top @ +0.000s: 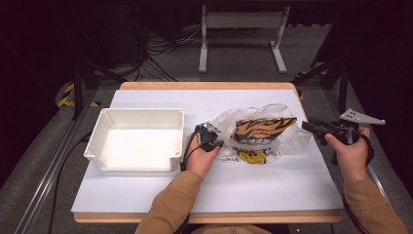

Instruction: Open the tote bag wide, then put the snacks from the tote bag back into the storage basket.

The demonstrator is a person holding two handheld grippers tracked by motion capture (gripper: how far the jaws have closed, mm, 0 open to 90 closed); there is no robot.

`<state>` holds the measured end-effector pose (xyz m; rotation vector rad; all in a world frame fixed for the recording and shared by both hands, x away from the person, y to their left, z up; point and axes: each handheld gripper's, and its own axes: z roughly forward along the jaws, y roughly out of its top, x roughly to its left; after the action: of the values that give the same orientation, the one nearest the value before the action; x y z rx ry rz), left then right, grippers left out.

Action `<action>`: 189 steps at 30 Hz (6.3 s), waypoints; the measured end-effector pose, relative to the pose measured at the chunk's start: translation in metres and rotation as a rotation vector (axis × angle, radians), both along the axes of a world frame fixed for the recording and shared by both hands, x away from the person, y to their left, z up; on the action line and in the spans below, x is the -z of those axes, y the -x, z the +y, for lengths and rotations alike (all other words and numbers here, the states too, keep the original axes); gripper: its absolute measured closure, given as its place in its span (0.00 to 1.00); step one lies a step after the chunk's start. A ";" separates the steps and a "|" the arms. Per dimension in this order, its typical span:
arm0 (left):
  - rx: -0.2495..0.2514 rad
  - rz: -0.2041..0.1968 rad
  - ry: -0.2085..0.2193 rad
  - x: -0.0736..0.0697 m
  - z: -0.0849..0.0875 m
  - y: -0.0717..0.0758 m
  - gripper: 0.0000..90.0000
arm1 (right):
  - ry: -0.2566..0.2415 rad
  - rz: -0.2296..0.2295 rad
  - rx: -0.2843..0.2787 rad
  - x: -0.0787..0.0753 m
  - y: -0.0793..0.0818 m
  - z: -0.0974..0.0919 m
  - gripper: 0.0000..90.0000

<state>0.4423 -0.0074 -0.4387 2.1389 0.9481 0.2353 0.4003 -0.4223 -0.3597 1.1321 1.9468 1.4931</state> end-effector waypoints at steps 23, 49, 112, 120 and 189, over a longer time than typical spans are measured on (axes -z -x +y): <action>-0.008 0.010 0.044 0.001 0.002 -0.002 0.92 | 0.087 0.206 -0.191 0.062 -0.016 0.054 0.98; 0.015 -0.109 0.145 -0.035 0.012 0.018 0.26 | 0.170 0.169 -0.104 0.042 -0.005 0.052 0.54; 0.288 -0.299 0.281 -0.084 -0.027 0.035 0.14 | -0.019 0.011 -0.083 0.003 0.050 0.024 0.40; 0.305 -0.309 0.248 -0.074 -0.038 0.028 0.14 | -0.016 0.011 -0.085 0.003 0.049 0.024 0.39; 0.475 -0.248 0.385 -0.150 -0.022 0.017 0.76 | -0.051 0.048 -0.118 0.012 0.044 0.031 0.39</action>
<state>0.4248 -0.0298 -0.2886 1.8559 0.2957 0.0684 0.3563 -0.3917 -0.3722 1.1017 2.0505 1.5988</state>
